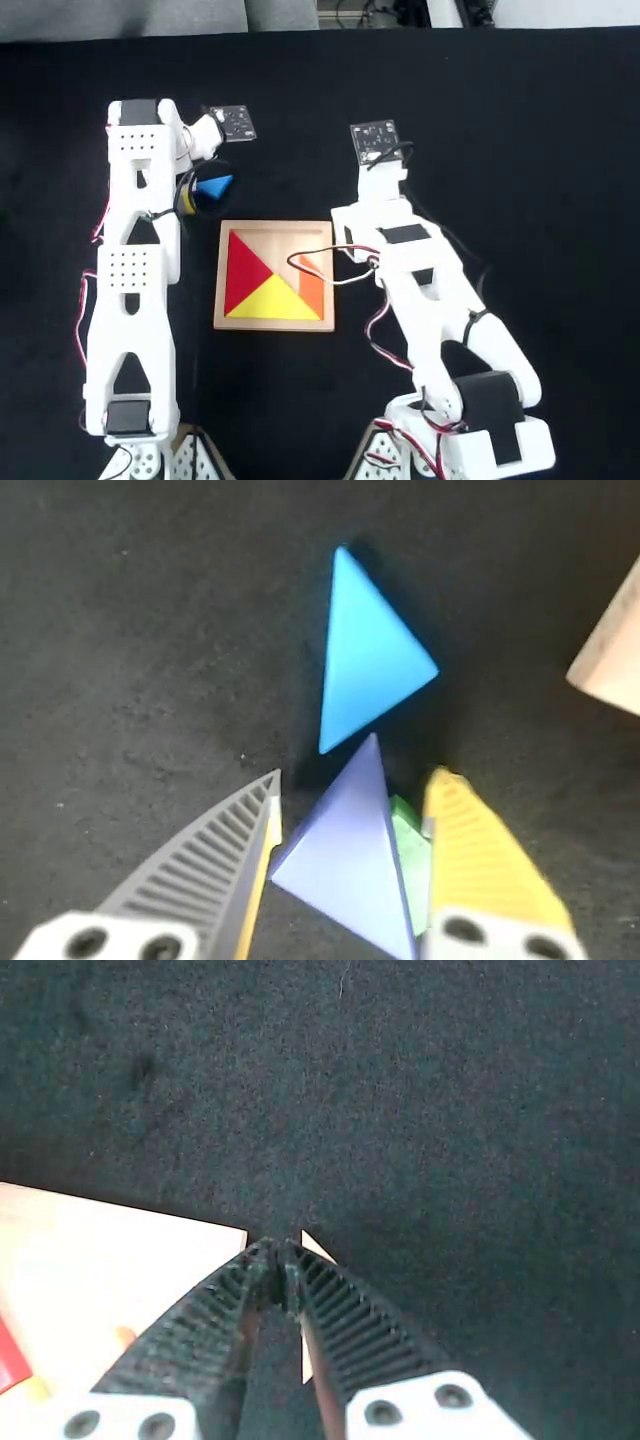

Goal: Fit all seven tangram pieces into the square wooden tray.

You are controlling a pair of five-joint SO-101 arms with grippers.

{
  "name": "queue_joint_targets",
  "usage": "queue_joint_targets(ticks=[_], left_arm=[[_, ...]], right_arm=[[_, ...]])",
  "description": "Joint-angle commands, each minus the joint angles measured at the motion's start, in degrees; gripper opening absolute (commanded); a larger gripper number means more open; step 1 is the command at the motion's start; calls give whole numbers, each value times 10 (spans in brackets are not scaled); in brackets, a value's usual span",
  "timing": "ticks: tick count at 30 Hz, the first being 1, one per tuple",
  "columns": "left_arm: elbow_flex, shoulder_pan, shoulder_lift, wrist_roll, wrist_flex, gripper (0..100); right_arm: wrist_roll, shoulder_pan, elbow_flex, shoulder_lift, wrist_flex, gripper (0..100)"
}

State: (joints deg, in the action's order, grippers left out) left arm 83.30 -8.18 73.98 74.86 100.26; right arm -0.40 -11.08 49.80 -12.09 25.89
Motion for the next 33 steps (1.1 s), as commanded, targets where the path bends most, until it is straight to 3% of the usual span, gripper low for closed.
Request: queue_joint_targets(ticks=[1, 10, 18, 24, 29, 33], left_arm=[[-1, -20, -9, 4, 6, 309], [-150, -22, -55, 3, 7, 328], [-449, 16, -267, -4, 6, 328], [-668, 44, -431, 61, 2, 328], [-807, 22, -526, 69, -93, 328], [-868, 7, -595, 65, -108, 328]], right_arm=[[6, 7, -31, 1, -11, 11], [7, 7, -32, 0, -11, 11], [7, 7, -32, 0, -11, 11], [7, 7, -32, 0, -11, 11], [7, 7, -31, -1, -11, 11], [7, 7, -31, -1, -10, 11]])
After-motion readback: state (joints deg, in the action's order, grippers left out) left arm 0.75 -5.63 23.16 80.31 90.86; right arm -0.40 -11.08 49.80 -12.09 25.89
